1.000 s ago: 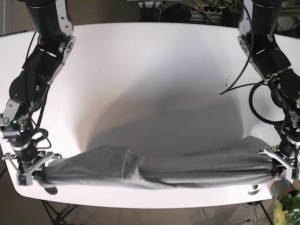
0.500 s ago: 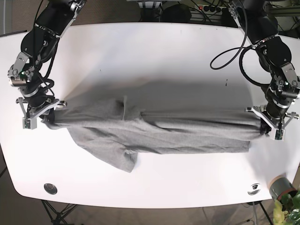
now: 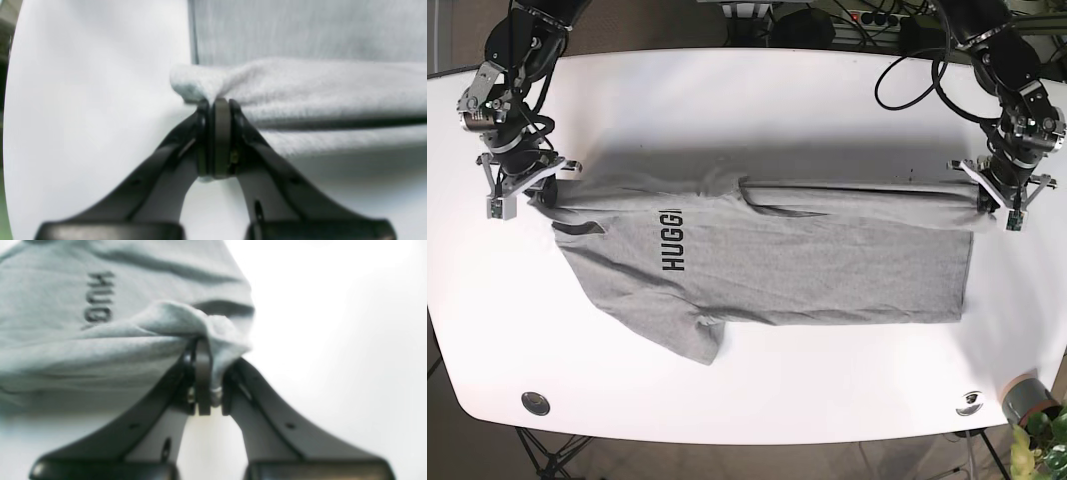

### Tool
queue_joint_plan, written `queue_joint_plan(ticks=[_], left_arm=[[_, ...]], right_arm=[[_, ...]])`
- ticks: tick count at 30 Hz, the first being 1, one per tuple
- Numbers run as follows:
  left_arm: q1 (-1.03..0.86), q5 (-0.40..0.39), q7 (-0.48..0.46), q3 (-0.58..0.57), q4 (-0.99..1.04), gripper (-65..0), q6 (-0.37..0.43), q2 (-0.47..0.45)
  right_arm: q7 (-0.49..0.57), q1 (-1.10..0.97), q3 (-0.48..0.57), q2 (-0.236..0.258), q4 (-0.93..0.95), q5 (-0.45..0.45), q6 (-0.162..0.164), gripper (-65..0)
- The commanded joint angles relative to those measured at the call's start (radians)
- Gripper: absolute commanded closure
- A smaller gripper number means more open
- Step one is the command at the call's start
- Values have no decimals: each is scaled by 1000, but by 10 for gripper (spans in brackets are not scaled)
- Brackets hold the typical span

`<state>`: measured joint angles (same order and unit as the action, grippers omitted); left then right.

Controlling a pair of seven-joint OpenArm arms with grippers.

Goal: Fold the T-shirt properly
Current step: 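Lay the shirt flat with both grippers and release the hem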

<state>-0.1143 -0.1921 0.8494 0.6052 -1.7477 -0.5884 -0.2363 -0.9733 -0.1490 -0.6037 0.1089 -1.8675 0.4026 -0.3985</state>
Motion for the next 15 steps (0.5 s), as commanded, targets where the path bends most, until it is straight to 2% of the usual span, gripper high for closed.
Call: queue_joint_plan(ticks=[1,13,15], left_arm=[[3,-2,-22,9,-18,0,-6,-18],[-97,1,-19,60,-19,0,-8,-19],[-104,1,-15,61,-19,-22,-8,-19]], right_arm=[[24,-7,-5,2,-22,0,5,-21],[24,-136,-2,-7,-80,2,3,-35],[24,-148,-2,-16,-83,2,3,-35]])
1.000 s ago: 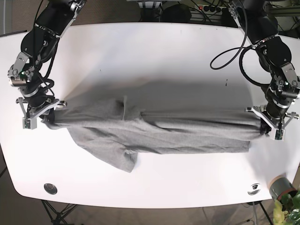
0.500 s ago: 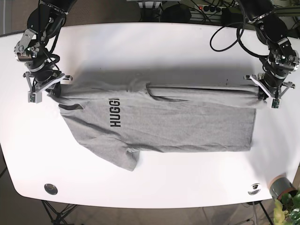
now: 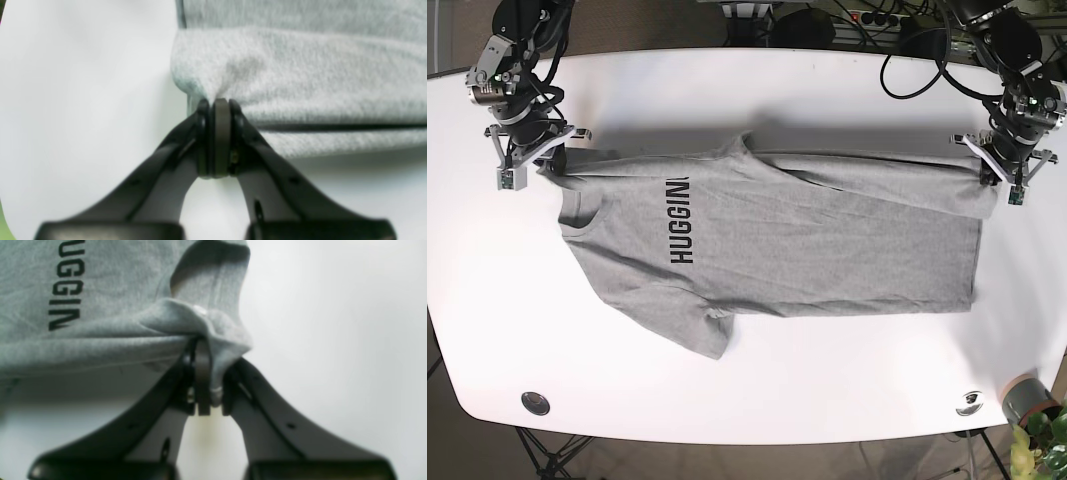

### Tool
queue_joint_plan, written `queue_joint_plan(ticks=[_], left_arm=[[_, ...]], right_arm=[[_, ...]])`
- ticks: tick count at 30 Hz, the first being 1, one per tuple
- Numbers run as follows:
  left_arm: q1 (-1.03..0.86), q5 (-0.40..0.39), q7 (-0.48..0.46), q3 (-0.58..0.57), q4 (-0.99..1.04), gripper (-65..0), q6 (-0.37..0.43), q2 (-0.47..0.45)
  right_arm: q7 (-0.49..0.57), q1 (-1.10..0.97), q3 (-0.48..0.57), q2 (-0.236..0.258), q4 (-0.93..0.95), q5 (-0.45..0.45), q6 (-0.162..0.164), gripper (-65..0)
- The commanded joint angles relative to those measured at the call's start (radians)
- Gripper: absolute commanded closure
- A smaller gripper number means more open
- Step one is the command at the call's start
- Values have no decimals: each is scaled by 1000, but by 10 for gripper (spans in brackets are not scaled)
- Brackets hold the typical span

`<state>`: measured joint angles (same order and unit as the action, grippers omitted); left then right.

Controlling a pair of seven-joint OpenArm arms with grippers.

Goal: Fold the T-shirt properly
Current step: 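Lay the shirt flat with both grippers and release the hem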

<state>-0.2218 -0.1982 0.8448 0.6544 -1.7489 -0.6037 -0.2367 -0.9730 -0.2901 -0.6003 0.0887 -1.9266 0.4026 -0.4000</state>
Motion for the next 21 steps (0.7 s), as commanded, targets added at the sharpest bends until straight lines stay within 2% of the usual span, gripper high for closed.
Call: queue_joint_plan(ticks=[1,5,8,9,12,13,21], left_arm=[[3,9,-11,12,-18,-53,9,-19],[-4,9,-9,12,-19,-186,9,-19],[-6,9,-9,11,-16,-253,11,-19],[-6,9,-9,5,-15,-271,11,-19],[-6,6,-9,3,-19,-300,8,-19],[-6,4,-9,3,-19,-304,8,-19],[9,3,-11,8,-75,-310,1,-19]], right_arm=[[24,-14,-5,1,-24,2,5,-35],[24,-39,-5,-4,-26,2,5,-38],[24,-39,-5,-5,-26,2,5,-124],[24,-39,-5,-5,-26,2,5,-179],[24,-37,-5,-5,-26,2,5,-306],[24,-36,-5,-4,-27,2,5,-327],[32,-2,-4,6,-33,-3,5,-346]])
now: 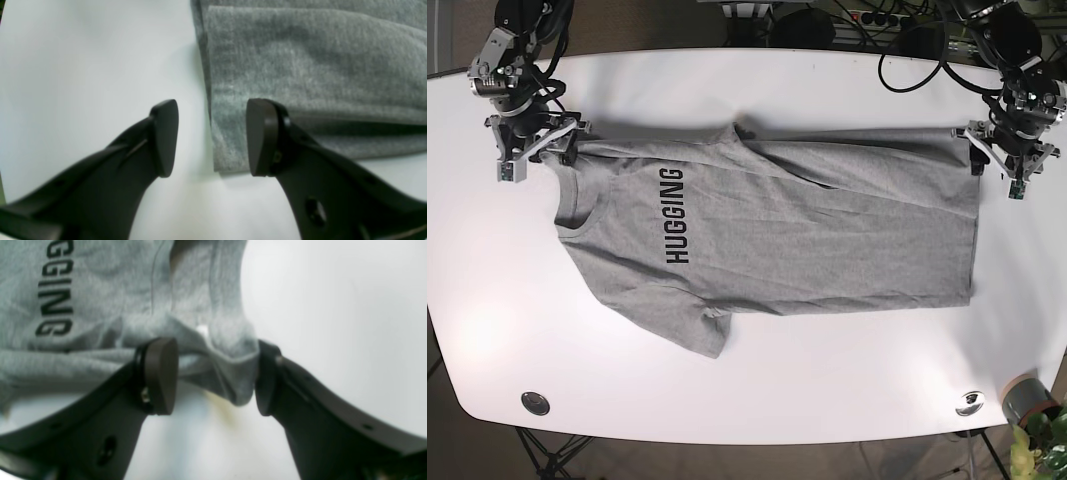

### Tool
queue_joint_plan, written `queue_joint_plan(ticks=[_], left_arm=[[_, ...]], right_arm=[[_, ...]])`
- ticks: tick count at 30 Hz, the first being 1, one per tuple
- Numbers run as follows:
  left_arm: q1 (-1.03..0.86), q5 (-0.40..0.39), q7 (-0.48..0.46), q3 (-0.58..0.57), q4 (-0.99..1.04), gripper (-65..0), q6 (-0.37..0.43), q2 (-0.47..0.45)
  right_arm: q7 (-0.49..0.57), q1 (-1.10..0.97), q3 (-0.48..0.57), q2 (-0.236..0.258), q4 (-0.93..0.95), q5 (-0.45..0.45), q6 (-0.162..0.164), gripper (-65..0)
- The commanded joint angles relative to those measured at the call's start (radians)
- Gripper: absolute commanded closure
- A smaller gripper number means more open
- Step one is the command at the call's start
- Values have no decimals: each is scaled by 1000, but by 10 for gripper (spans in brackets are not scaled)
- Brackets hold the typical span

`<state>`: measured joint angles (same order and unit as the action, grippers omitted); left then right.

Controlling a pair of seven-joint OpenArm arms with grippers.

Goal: Fold the T-shirt properly
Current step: 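Lay the shirt flat with both grippers and release the hem, then move the right gripper to the shirt sleeve and grasp it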

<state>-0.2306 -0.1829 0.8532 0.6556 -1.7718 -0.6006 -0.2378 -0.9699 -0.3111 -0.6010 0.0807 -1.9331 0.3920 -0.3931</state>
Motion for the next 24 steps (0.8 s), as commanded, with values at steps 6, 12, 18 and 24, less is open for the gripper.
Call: queue_joint_plan(ticks=[6,12,18,24], left_arm=[[78,-10,-18,2,-66,-310,-60,-16],[150,-5,-18,0,-32,-308,-60,12],[178,-5,-18,0,-12,-307,-60,12],[172,-4,-18,0,-10,-307,-60,15]], right_arm=[[50,96,11,31,13,2,-2,-346],[56,227,80,81,165,2,0,-346],[62,396,132,130,364,0,7,-346],[153,516,217,186,528,0,9,-346]])
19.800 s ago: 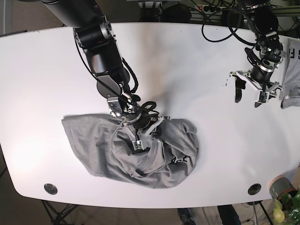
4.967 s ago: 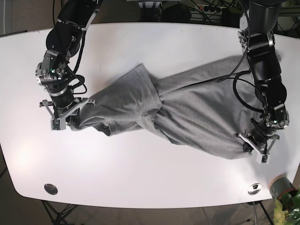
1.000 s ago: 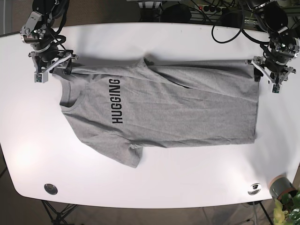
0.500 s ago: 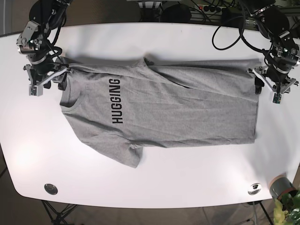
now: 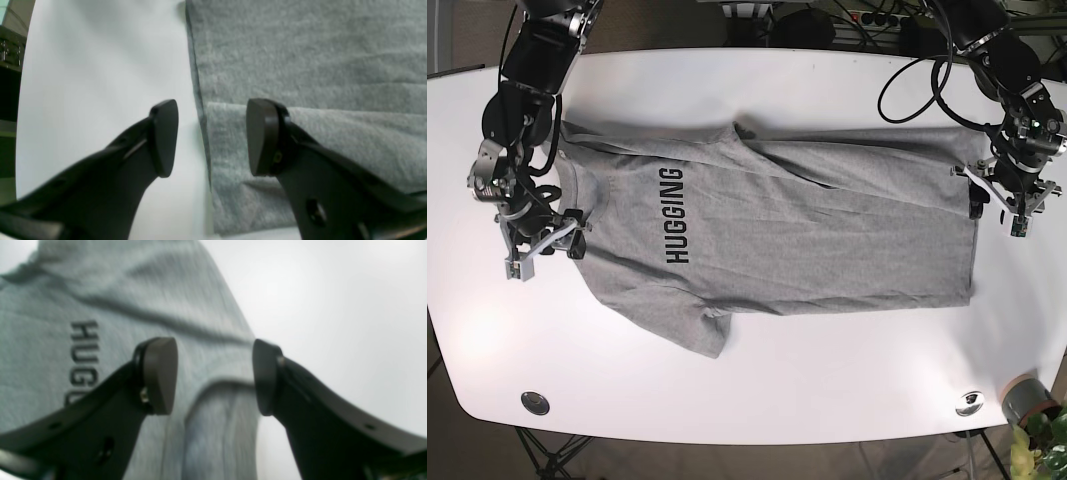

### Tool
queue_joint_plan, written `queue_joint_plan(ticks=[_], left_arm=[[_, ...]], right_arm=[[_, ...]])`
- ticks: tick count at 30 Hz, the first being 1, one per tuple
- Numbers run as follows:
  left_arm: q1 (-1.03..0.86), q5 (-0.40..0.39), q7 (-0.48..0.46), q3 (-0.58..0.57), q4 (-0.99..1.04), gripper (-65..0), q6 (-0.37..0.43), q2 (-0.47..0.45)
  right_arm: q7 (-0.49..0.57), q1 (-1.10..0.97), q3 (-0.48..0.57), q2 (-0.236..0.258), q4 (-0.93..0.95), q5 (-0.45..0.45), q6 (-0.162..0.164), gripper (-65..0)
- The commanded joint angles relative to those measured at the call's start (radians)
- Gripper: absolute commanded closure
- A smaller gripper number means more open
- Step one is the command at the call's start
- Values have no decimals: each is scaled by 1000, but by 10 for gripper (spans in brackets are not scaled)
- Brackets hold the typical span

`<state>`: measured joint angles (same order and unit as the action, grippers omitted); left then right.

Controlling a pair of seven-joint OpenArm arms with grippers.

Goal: Fold the T-shirt properly
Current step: 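Move the right gripper to the shirt sleeve and grasp it, then lower the left gripper to the shirt hem and pinch it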

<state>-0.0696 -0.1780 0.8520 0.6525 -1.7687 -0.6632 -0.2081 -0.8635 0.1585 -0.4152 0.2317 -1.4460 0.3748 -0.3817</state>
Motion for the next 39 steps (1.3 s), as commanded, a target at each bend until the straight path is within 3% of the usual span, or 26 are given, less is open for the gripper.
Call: queue_joint_plan(ticks=[1,7,11,15,18,28,36,39], left_arm=[[3,-8,-17,3,-13,-307,3,-15],[-8,-8,-17,6,-12,-307,3,-17],[-8,-8,-17,10,-10,-308,3,-20],[-8,-8,-17,10,10,-311,3,-21],[-3,-8,-17,10,33,-311,3,-23],[12,-8,-18,10,45,-313,4,-41],[110,8,-18,3,146,-313,6,-78],[185,61,-18,2,234,-314,6,-84]], right_arm=[[66,77,55,51,80,17,-3,-346],[157,180,112,110,301,17,-6,-346],[274,235,189,150,480,17,-10,-347],[330,264,247,159,583,26,-12,-347],[332,263,249,153,591,28,-12,-347],[286,169,250,45,468,19,-10,-347],[283,152,247,24,442,19,-3,-339],[284,154,247,27,442,19,-3,-262]])
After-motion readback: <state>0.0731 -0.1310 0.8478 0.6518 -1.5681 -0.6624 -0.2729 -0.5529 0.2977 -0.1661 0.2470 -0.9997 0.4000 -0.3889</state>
